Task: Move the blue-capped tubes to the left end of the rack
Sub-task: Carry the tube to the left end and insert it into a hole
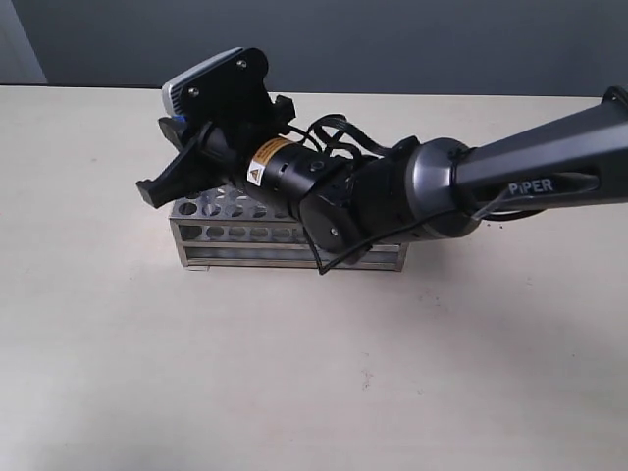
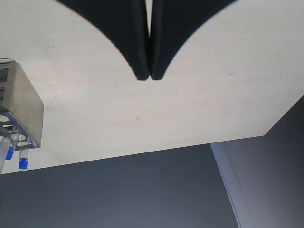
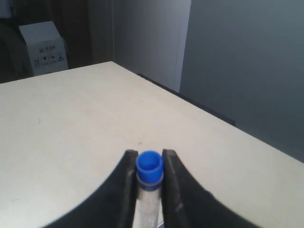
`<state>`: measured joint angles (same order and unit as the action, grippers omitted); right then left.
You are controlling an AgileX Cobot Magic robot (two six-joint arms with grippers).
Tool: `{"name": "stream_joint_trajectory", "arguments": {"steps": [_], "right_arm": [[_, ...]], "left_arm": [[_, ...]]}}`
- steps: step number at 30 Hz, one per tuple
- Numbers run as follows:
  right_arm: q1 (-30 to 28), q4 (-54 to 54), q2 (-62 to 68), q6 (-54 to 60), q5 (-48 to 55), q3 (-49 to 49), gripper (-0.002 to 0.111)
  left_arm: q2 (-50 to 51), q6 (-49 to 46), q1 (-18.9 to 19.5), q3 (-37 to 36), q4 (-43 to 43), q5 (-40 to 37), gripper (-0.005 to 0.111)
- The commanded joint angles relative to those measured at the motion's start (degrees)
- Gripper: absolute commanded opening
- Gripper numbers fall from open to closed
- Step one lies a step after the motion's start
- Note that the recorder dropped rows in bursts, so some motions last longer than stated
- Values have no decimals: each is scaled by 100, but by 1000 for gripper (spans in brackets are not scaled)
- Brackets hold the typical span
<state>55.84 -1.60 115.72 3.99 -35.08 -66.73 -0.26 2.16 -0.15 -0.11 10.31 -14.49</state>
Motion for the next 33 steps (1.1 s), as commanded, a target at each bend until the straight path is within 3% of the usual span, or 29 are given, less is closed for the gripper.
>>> {"name": "stream_joint_trajectory", "arguments": {"steps": [1, 28, 33], "right_arm": [[-52, 3, -12, 65, 80, -123, -1], [-52, 3, 683, 93, 616, -504, -1], [-52, 3, 683, 93, 629, -504, 17]], "left_arm": [[26, 20, -39, 11, -11, 77, 0], [26, 20, -39, 11, -11, 77, 0], [26, 20, -39, 11, -11, 77, 0]]}}
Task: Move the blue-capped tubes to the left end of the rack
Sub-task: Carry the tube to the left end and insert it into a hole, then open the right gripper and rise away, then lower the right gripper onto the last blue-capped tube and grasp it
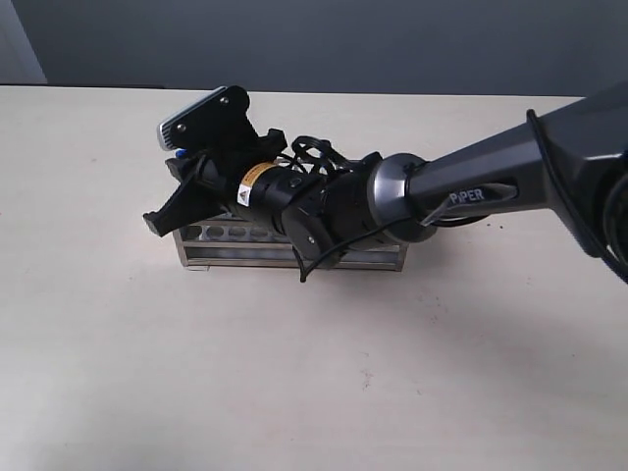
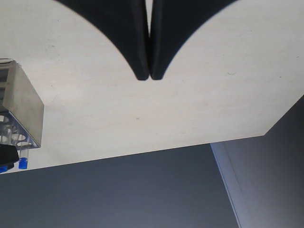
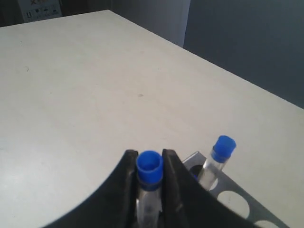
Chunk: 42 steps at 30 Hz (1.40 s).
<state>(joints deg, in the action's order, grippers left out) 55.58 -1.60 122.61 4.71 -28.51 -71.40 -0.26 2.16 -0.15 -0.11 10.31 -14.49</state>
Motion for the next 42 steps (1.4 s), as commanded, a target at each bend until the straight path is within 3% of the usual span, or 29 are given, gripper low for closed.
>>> {"name": "stream_joint_trajectory", "arguments": {"steps": [1, 8, 10, 13, 16, 18, 25, 30, 34, 42], "right_arm": [[-26, 3, -7, 21, -27, -36, 25], [-26, -24, -85, 93, -27, -36, 28], [-26, -567, -497, 515, -27, -36, 28], [-26, -1740, -1197, 2104, -27, -12, 28], [-26, -3626, -1791, 4227, -260, 256, 28], [-125, -4205, -1981, 4694, -420, 499, 28], [-698, -4215, -2084, 4046, -312, 1468, 45], [-774, -3920, -1951, 3828, -299, 1695, 46], [-774, -3228, -1709, 2865, -298, 1695, 46], [-784, -3081, -1213, 2365, -703, 1695, 46]], "left_arm": [[26, 20, -39, 11, -11, 77, 0], [26, 20, -39, 11, -11, 77, 0], [26, 20, -39, 11, -11, 77, 0], [26, 20, -39, 11, -11, 77, 0], [26, 20, -39, 11, -11, 77, 0], [26, 20, -39, 11, -11, 77, 0], [26, 20, -39, 11, -11, 77, 0], [26, 20, -39, 11, -11, 77, 0], [26, 20, -39, 11, -11, 77, 0], [26, 20, -39, 11, -11, 77, 0]]}}
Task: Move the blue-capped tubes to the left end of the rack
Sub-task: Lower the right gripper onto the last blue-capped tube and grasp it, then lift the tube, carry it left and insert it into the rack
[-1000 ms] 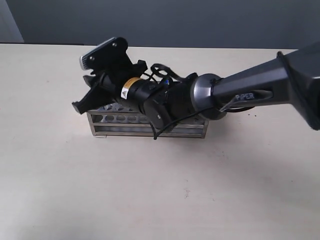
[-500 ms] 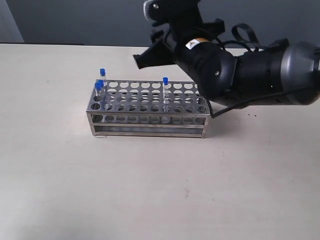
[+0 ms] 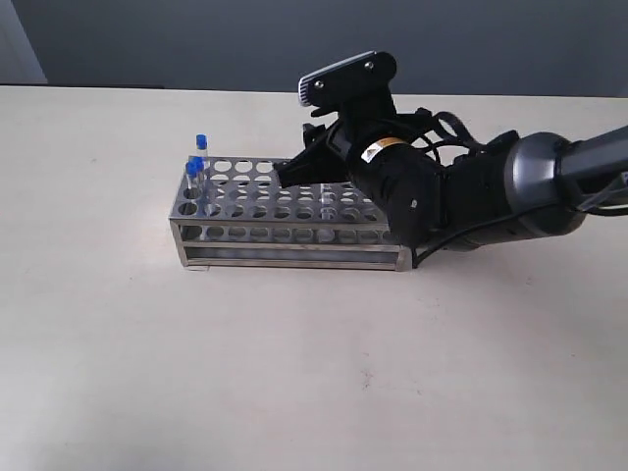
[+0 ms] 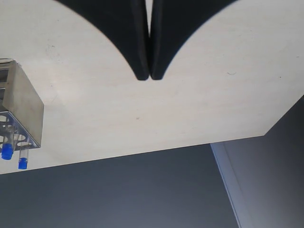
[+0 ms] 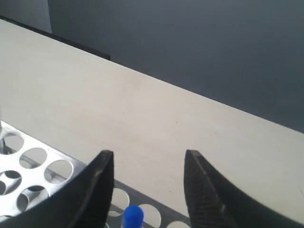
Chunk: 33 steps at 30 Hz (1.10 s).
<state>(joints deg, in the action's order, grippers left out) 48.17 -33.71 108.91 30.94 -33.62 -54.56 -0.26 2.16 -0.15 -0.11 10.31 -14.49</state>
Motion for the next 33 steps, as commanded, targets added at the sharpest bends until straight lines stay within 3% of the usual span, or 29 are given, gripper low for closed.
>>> {"name": "stream_joint_trajectory", "arguments": {"steps": [1, 12, 16, 20, 33], "right_arm": [[-43, 196, 199, -375, -178, 11, 46], [-83, 459, 622, -620, -426, -1, 44], [-83, 459, 655, -620, -411, -1, 25], [-83, 459, 655, -620, -444, -1, -1], [-83, 695, -354, -362, -434, -1, -1]], "left_arm": [[26, 20, -39, 11, -11, 77, 0], [26, 20, -39, 11, -11, 77, 0], [26, 20, -39, 11, -11, 77, 0], [26, 20, -39, 11, -11, 77, 0], [26, 20, -39, 11, -11, 77, 0]]}}
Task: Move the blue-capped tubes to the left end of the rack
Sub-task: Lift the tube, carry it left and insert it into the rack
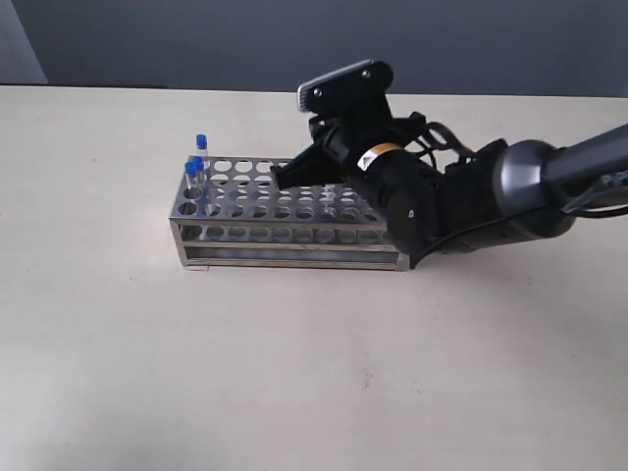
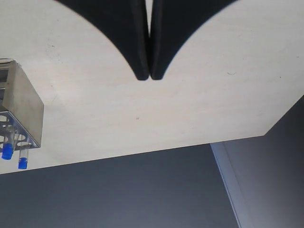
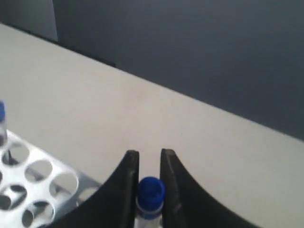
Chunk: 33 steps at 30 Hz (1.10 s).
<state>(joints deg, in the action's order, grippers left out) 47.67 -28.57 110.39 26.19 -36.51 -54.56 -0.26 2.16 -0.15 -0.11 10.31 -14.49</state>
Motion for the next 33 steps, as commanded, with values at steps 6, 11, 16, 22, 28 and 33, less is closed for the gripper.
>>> {"name": "stream_joint_trajectory", "arguments": {"steps": [6, 11, 16, 22, 28, 33], "right_arm": [[-21, 940, -1011, -401, 173, -68, -1], [32, 2154, -946, -1744, 931, -361, -1], [314, 2571, -797, -2341, 735, -410, -1], [703, 2571, -486, -2341, 327, -423, -1], [794, 2683, -143, -2364, 233, -702, -1], [804, 2857, 31, -2565, 381, -959, -1]], "left_arm": [[26, 20, -39, 11, -11, 77, 0], [26, 20, -39, 11, -11, 77, 0], [26, 20, -39, 11, -11, 77, 0], [26, 20, -39, 11, -11, 77, 0], [26, 20, -39, 11, -11, 77, 0], [26, 20, -39, 11, -11, 77, 0]]}}
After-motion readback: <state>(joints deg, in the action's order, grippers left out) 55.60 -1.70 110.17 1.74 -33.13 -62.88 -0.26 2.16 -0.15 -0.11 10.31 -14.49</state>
